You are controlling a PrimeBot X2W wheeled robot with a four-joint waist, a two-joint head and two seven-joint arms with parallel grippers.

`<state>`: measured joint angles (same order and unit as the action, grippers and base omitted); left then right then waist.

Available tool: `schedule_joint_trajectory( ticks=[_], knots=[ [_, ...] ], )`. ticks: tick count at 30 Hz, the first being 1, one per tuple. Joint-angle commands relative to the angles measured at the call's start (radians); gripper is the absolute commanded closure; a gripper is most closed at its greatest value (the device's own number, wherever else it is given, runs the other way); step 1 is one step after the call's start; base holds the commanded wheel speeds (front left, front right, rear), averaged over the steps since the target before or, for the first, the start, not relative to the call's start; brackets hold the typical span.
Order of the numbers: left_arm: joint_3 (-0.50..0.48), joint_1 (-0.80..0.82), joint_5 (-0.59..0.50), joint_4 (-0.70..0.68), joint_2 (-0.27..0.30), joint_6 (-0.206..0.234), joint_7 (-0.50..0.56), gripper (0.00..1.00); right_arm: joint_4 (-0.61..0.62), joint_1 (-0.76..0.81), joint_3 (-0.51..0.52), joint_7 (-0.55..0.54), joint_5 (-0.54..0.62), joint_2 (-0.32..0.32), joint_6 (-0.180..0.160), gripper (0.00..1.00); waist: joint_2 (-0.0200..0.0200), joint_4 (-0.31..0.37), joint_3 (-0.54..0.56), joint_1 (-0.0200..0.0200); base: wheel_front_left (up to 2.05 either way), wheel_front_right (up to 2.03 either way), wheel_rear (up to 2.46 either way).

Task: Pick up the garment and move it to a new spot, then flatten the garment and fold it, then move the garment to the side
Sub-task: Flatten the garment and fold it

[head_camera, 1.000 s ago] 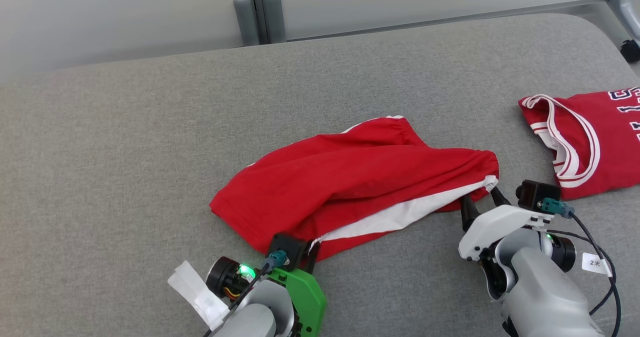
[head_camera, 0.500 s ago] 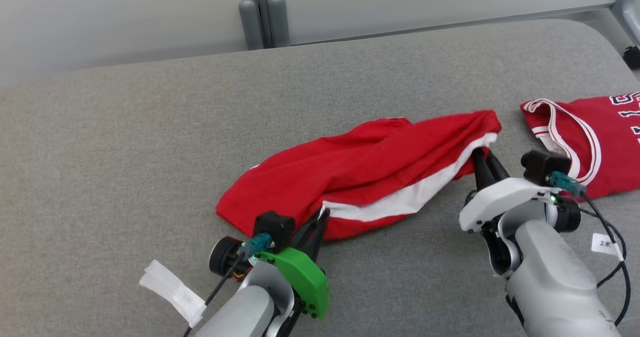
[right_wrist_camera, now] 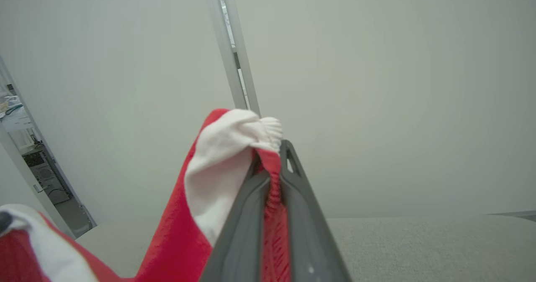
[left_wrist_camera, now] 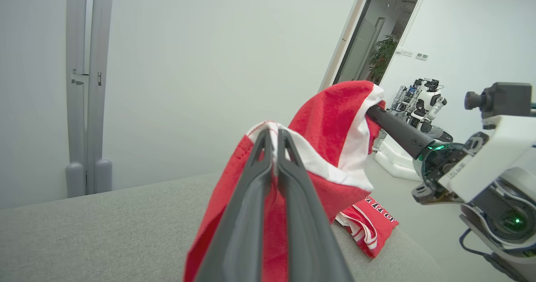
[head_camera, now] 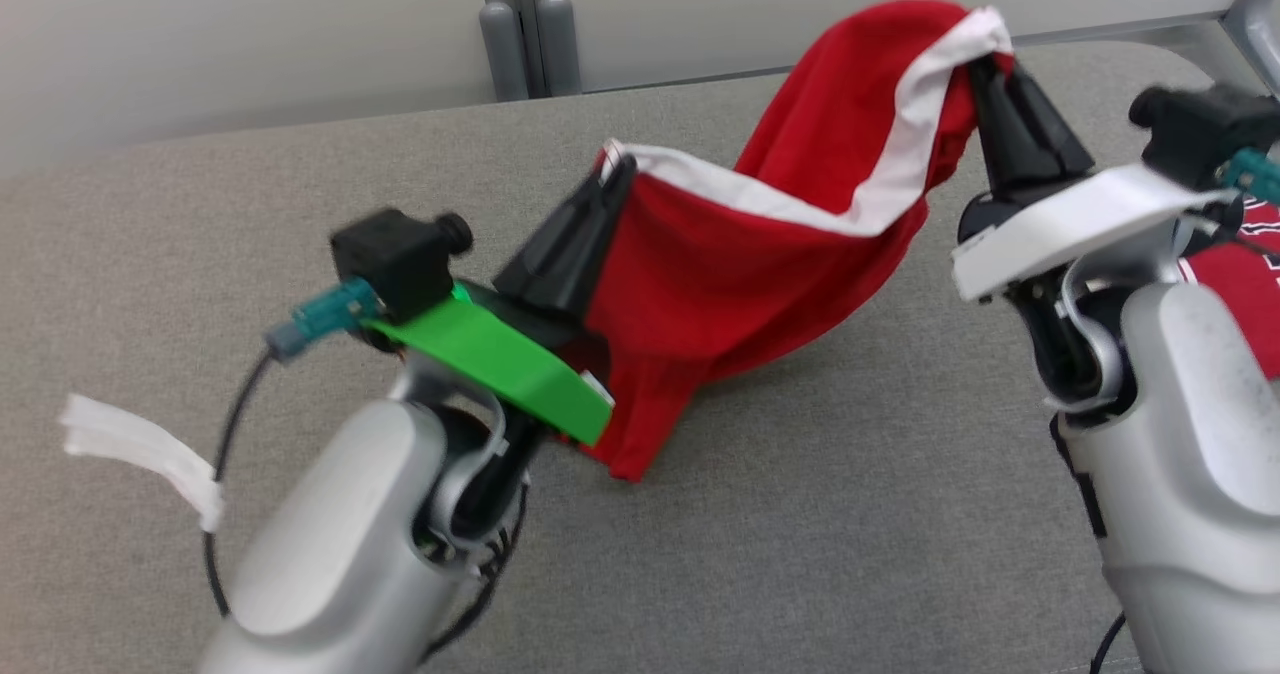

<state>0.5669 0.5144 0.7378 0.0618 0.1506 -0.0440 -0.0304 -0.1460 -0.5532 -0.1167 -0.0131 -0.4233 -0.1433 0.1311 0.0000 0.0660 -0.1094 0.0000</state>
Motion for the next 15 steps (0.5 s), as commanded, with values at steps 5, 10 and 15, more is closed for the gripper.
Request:
schedule_joint_trajectory(
  ticks=[5,10,15],
  knots=[
    [-0.121,0.160,0.101,-0.064,0.069,0.009,0.118,1.00,0.045,-0.161,0.077,-0.168,-0.024,0.026,-0.001,1.00,0.0000,0.019,-0.097,0.0000,0.00,0.00,0.00],
    [-0.240,0.342,0.167,-0.011,0.120,0.022,0.179,1.00,-0.098,-0.386,0.174,-0.268,-0.019,0.077,-0.001,1.00,0.0000,0.044,-0.229,0.0000,0.00,0.00,0.00],
    [-0.302,0.514,0.114,0.066,0.146,-0.002,0.088,1.00,-0.255,-0.613,0.262,-0.106,-0.068,0.087,-0.002,1.00,0.0000,0.048,-0.312,0.0000,0.00,0.00,0.00]
  ],
)
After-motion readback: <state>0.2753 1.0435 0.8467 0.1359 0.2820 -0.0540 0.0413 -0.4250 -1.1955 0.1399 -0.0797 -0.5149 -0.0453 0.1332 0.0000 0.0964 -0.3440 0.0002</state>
